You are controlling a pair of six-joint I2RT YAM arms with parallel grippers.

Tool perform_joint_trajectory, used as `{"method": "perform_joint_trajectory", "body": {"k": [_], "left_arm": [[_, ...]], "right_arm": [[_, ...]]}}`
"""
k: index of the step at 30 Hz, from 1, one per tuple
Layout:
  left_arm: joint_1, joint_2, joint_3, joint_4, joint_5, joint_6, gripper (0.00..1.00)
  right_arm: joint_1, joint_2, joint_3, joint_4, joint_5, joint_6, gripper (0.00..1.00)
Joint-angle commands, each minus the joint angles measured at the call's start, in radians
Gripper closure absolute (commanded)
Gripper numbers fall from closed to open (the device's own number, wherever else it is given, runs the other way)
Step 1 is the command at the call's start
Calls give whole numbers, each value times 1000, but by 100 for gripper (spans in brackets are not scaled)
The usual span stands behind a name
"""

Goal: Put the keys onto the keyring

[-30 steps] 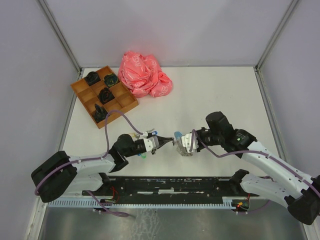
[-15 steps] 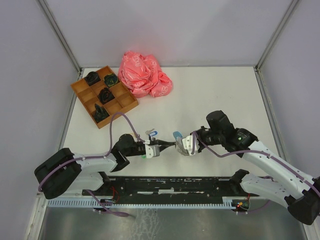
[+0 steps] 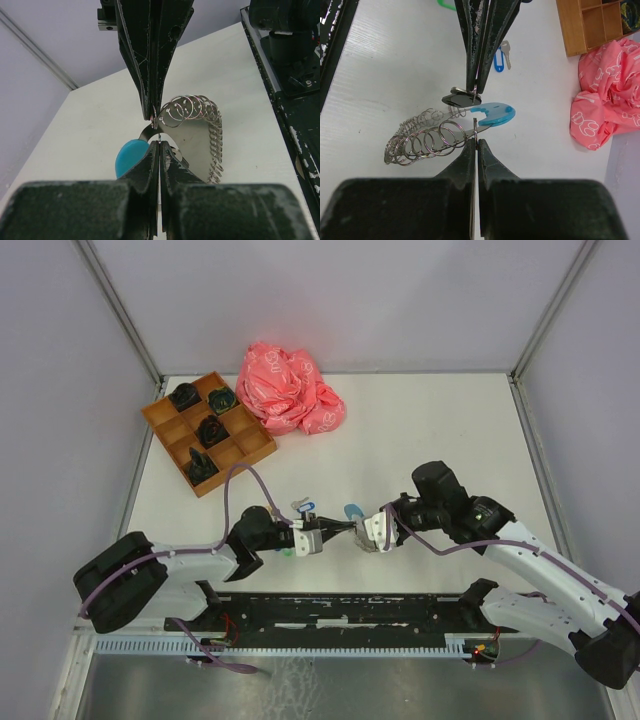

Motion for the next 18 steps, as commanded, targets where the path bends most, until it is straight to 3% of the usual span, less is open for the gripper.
{"method": "perform_joint_trajectory", "body": {"k": [1, 18], "left_arm": [[-7, 12, 47, 51, 2, 33, 97], [-16, 23, 72, 22, 6, 36, 97]], "right_arm": [[5, -3, 32, 51, -33, -9, 99], [5, 7, 32, 52, -29, 10, 99]]}}
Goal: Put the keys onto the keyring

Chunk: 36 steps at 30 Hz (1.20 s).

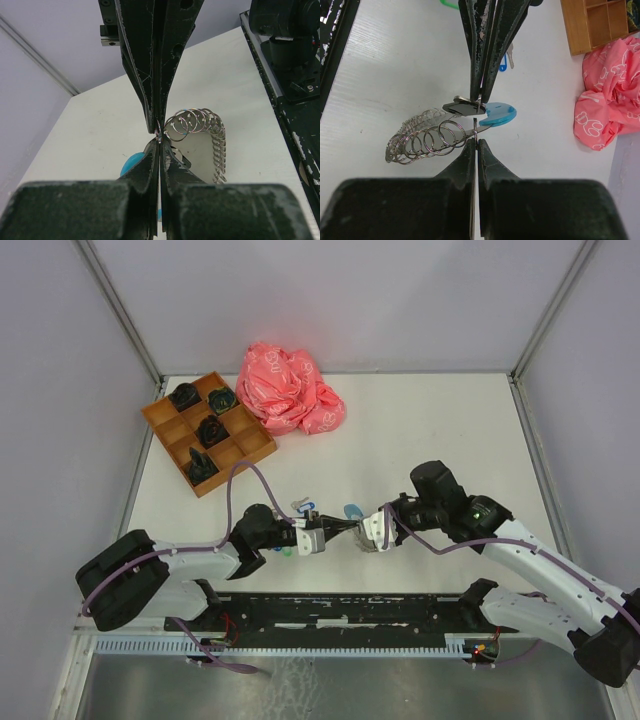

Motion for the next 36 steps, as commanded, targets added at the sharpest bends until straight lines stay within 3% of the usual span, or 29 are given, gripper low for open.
{"method": "perform_joint_trajectory", "body": {"k": [1, 36], "left_arm": [[-5, 5, 39, 22, 5, 29, 97], [-9, 14, 59, -25, -25, 17, 97]], "right_arm": [[4, -8, 32, 52, -26, 8, 99], [5, -14, 27, 67, -41, 29, 99]]}}
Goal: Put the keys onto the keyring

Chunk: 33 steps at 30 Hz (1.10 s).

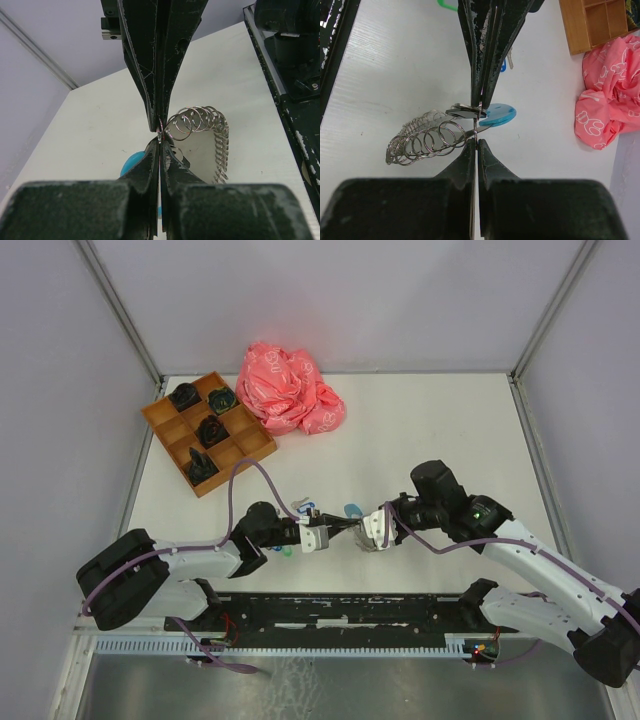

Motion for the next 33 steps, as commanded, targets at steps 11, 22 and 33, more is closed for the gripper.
{"method": "perform_joint_trajectory", "body": {"k": [11, 22, 33], "left_arm": [[-8, 8, 37, 14, 9, 6, 97], [-9, -22, 26, -20, -26, 11, 97], [-10, -34, 20, 8, -8, -3, 97]], "right_arm": [[5, -20, 26, 62, -25, 24, 99], [4, -24, 24, 63, -3, 30, 99], [4, -19, 26, 63, 4, 38, 99]]}}
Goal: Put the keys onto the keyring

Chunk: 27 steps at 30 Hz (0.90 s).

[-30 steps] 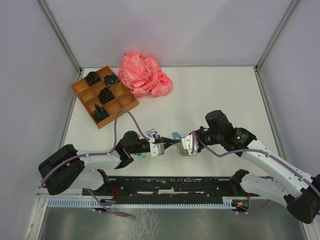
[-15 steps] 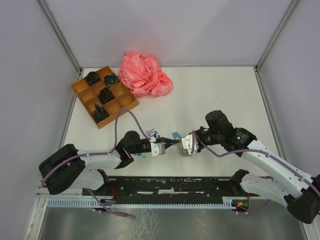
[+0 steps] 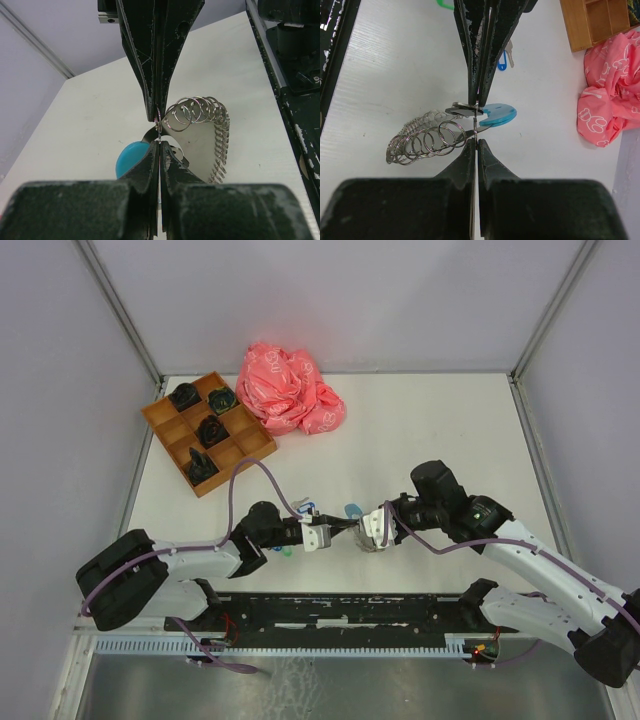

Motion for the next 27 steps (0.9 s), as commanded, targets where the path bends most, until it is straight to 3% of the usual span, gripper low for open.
{"method": "perform_joint_trajectory", "body": {"k": [1, 27], "left_arm": [[-6, -31, 17, 63, 16, -6, 97], [-10, -37, 26, 58, 32, -15, 97]], "right_arm": [[5, -16, 25, 62, -5, 13, 99], [4, -26, 23, 67, 0, 23, 99]]}}
